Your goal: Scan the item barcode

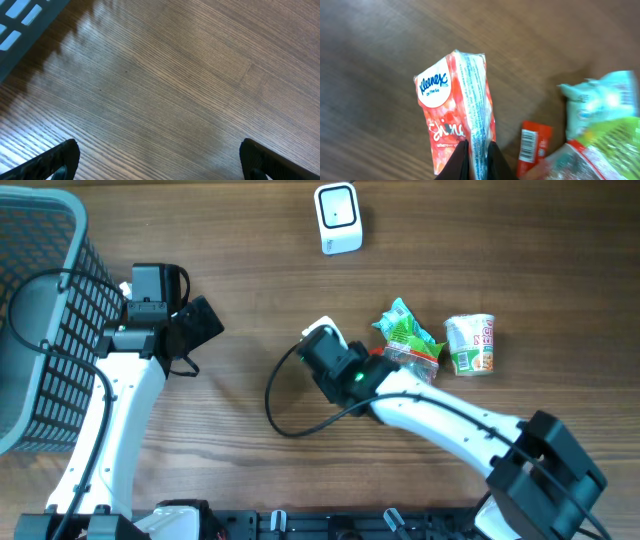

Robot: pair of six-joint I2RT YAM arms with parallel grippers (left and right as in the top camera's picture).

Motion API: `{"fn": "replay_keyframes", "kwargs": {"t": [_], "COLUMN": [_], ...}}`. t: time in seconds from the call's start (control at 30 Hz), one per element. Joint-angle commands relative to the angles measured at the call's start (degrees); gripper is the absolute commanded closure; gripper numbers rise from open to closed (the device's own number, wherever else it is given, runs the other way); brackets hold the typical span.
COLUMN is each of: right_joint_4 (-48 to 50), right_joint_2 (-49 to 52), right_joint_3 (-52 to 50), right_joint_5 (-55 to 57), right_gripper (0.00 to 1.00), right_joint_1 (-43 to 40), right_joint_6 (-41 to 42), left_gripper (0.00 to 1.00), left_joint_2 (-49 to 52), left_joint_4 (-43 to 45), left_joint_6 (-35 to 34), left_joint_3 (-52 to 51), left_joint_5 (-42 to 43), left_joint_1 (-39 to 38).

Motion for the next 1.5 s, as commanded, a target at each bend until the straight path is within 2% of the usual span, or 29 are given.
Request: {"fn": "replay_keyframes", "kwargs": {"t": [0.0, 0.13, 0.3, 0.4, 0.6, 0.67, 0.7, 0.73, 0.77, 0.87, 0.93, 1.0, 1.07, 1.17, 1.2, 1.33, 1.4, 1.47], "right_joint_4": [3.63, 6.99, 8.46, 9.07, 9.07, 9.55, 9.75, 9.73, 9.73, 10.01, 10.25, 10.16, 9.66, 5.2, 3.8, -1.88, -1.84, -1.79], "right_joint_2": [2.38, 5.49, 6.91, 6.91, 9.53, 9.68, 9.68, 9.6, 9.27, 5.81, 2.49, -1.01, -5.46, -11.04, -11.34, -10.91, -10.91, -10.91], "right_joint_3": [-2.14, -3.08, -3.08, -3.08, -3.08, -3.06, -3.02, -2.84, -2.51, -1.81, -1.79, -1.75, -1.75, -1.77, -1.75, -1.88, -2.03, -2.03], "right_joint_5": [14.4, 20.55, 20.41, 14.14, 18.14, 16.96, 16.81, 16.79, 16.35, 14.69, 13.92, 10.19, 1.16, -17.2, -19.89, -22.29, -22.47, -23.3], "right_gripper": [0.96, 0.96, 0.93, 0.91, 0.9, 0.78, 0.64, 0.56, 0.51, 0.43, 0.3, 0.27, 0.19, 0.17, 0.17, 0.14, 0.0, 0.0], "right_joint_1": [3.41, 3.32, 3.34, 3.32, 3.32, 3.32, 3.32, 3.32, 3.32, 3.3, 2.95, 1.86, -0.72, -6.71, -7.41, -7.78, -7.78, -7.76], "right_joint_6": [5.31, 8.17, 8.04, 5.07, 5.07, 4.98, 4.96, 4.66, 3.3, 1.86, 1.81, 0.57, 0.09, 0.11, 0.11, -0.92, -0.79, -0.57], "left_gripper": [0.0, 0.0, 0.0, 0.0, 0.0, 0.0, 0.0, 0.0, 0.0, 0.0, 0.0, 0.0, 0.0, 0.0, 0.0, 0.0, 0.0, 0.0], "left_joint_2": [-0.72, -0.72, -0.72, -0.72, -0.72, -0.72, -0.72, -0.72, -0.72, -0.72, -0.72, -0.72, -0.72, -0.72, -0.72, -0.72, -0.72, -0.72], "left_joint_4": [0.0, 0.0, 0.0, 0.0, 0.0, 0.0, 0.0, 0.0, 0.0, 0.0, 0.0, 0.0, 0.0, 0.0, 0.0, 0.0, 0.0, 0.0], "left_joint_6": [-0.31, -0.31, -0.31, -0.31, -0.31, -0.31, -0.31, -0.31, -0.31, -0.31, -0.31, -0.31, -0.31, -0.31, -0.31, -0.31, -0.31, -0.31], "left_joint_3": [0.07, 0.07, 0.07, 0.07, 0.07, 0.07, 0.07, 0.07, 0.07, 0.07, 0.07, 0.07, 0.07, 0.07, 0.07, 0.04, 0.07, 0.07], "left_joint_5": [-0.55, -0.52, -0.55, -0.55, -0.55, -0.55, -0.55, -0.55, -0.52, -0.55, -0.55, -0.55, -0.52, -0.55, -0.52, -0.52, -0.52, -0.52], "left_joint_1": [0.22, 0.22, 0.22, 0.22, 0.22, 0.22, 0.22, 0.22, 0.22, 0.22, 0.22, 0.22, 0.22, 0.22, 0.22, 0.22, 0.22, 0.22]}}
